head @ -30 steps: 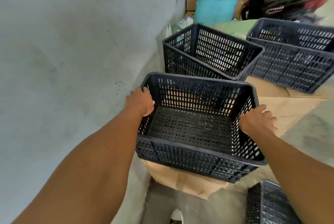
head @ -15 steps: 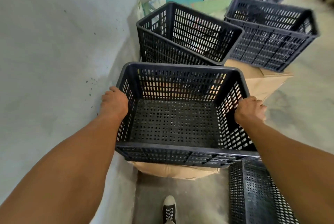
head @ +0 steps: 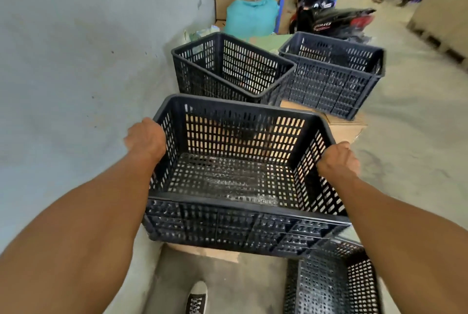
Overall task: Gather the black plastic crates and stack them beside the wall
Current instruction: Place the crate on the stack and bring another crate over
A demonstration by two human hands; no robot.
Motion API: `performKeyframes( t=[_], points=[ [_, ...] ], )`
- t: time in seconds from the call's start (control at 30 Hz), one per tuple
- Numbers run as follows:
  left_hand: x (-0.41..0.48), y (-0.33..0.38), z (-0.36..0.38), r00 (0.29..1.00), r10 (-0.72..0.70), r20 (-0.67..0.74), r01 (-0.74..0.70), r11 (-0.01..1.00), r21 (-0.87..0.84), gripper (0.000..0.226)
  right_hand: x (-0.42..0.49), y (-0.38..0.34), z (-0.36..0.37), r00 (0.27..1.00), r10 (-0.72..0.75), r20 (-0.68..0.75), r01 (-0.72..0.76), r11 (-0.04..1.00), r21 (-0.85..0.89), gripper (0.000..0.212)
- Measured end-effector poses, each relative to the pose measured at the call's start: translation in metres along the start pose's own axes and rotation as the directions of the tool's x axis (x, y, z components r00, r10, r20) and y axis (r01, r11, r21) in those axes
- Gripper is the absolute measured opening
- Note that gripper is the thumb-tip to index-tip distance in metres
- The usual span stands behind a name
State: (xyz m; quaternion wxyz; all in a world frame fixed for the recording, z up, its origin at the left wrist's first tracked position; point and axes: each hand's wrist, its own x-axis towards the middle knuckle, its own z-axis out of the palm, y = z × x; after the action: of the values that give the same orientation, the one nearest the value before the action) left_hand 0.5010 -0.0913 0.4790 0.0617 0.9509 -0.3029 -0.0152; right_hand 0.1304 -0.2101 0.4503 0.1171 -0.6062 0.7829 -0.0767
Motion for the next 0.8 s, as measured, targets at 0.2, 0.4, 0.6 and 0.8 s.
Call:
performKeyframes(
  t=[0.2,0.4,0.6,0.8],
  points=[
    [-0.127,0.028,-0.011,0.998,-0.029,-0.06,0.025,0.998,-0.064,0.035,0.013,0.101,-0.054,0.983,-0.159,-0.09,0.161,0.987,0.018,0.036],
    [-0.191,0.039,-0.007,0.996,-0.072,0.061,0.08,0.986,-0.146,0.028,0.019,0.153,-0.086,0.989,-0.119,-0.092,0.12,0.993,0.009,0.032],
    [-0.225,0.067,-0.006,0.989,-0.003,0.149,-0.001,1.0,0.025,0.028,0.018,0.194,-0.085,0.996,-0.014,-0.082,0.015,1.0,0.008,0.031],
    [-0.253,0.097,0.006,0.997,-0.007,0.073,0.004,0.999,0.035,0.027,0.048,0.224,-0.078,0.998,-0.025,-0.055,0.026,1.0,0.004,0.037]
  ],
)
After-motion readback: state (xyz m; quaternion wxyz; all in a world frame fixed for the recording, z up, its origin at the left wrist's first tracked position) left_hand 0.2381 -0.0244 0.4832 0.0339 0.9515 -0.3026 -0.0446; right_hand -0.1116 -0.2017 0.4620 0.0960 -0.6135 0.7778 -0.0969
